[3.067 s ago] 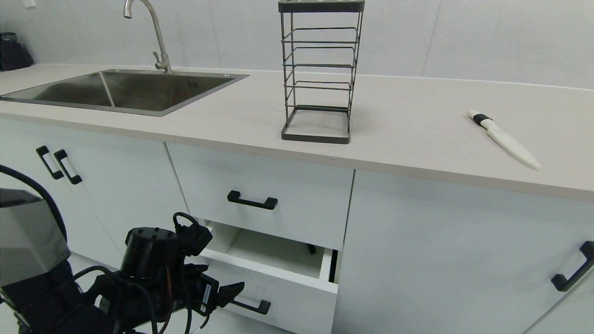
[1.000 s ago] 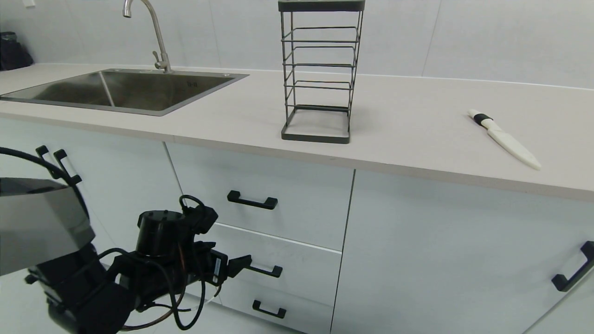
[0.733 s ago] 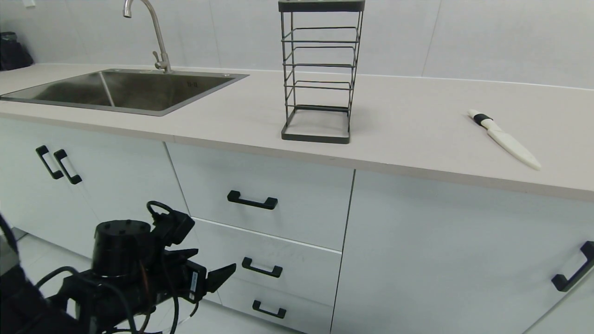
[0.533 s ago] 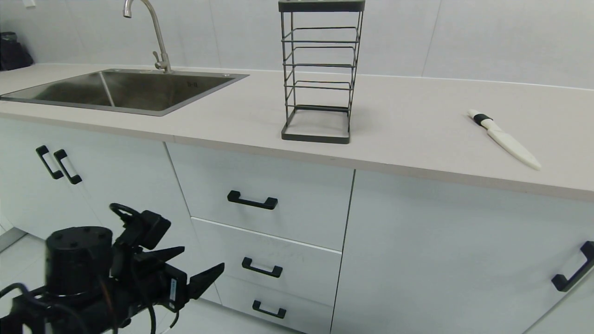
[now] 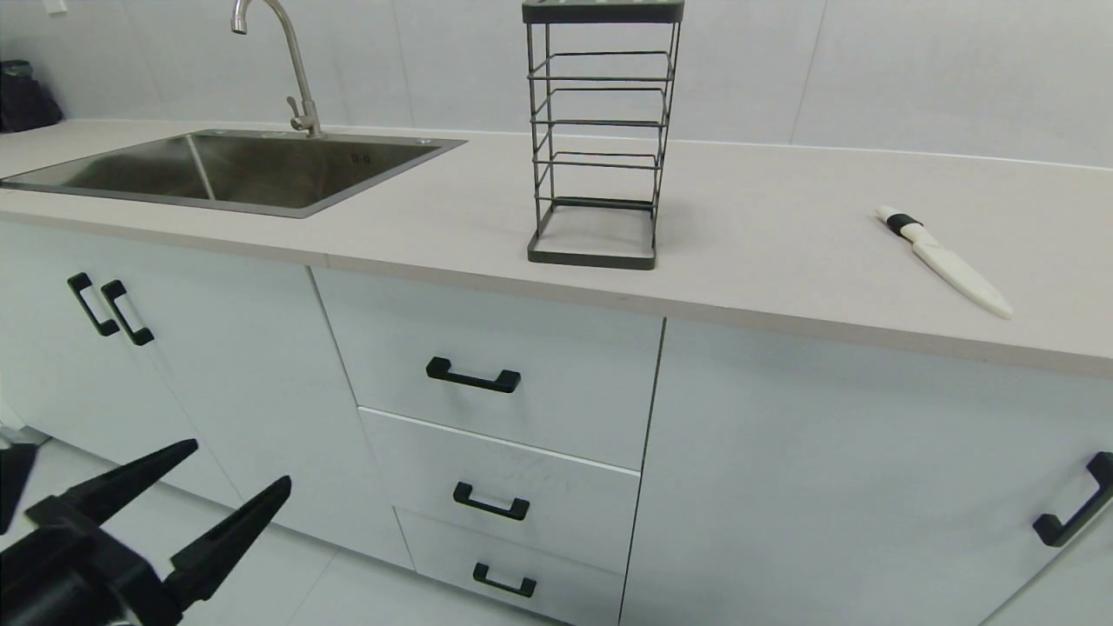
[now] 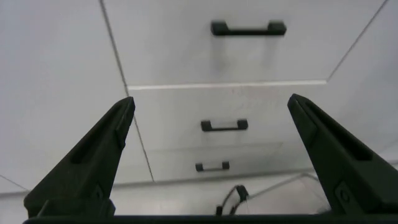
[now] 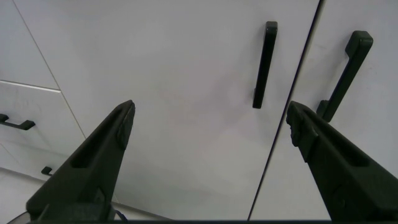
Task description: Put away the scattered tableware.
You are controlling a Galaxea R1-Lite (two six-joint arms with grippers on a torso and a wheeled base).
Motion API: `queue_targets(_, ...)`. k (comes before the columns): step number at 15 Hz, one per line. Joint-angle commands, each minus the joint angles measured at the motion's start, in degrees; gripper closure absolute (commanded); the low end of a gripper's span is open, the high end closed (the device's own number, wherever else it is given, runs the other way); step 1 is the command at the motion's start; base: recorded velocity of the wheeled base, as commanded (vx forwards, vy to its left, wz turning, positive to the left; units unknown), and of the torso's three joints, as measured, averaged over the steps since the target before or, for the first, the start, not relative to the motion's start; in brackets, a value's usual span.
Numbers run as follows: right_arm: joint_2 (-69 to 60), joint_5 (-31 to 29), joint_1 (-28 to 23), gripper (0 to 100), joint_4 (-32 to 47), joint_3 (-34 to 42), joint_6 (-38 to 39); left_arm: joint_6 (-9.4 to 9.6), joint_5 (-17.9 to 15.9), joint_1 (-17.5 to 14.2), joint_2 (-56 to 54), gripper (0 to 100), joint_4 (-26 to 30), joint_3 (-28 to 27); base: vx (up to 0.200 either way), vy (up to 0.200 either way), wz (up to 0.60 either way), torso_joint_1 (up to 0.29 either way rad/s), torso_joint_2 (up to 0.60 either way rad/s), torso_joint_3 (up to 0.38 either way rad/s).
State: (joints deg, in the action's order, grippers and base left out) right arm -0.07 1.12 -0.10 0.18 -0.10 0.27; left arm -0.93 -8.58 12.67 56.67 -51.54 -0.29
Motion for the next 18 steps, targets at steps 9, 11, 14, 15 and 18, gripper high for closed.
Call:
queue_targets(9, 0.1, 0.0, 0.0, 0, 0.0, 0.0, 0.0, 8.75, -2.7, -12.8, -56.7, 0, 51.6, -0.1, 0.000, 0.000, 0.00, 0.000, 0.00, 0.000)
queue_targets(11, 0.1, 0.0, 0.0, 0, 0.0, 0.0, 0.0, 8.05, -1.8, -12.8, -56.7, 0, 49.4, 0.3, 0.000, 0.000, 0.00, 0.000, 0.00, 0.000)
queue_targets(14, 0.1, 0.0, 0.0, 0, 0.0, 0.0, 0.0, 5.94, 3.2, -12.8, -56.7, 0, 51.2, 0.3, 0.000, 0.000, 0.00, 0.000, 0.00, 0.000)
queue_targets(15, 0.1, 0.0, 0.0, 0, 0.0, 0.0, 0.0, 3.56, 6.1, -12.8, -56.7, 0, 51.2, 0.3, 0.000, 0.000, 0.00, 0.000, 0.00, 0.000)
queue_targets(18, 0.1, 0.0, 0.0, 0, 0.0, 0.0, -0.1, 1.72, 6.3, -12.7, -56.7, 0, 51.4, 0.3, 0.000, 0.000, 0.00, 0.000, 0.00, 0.000)
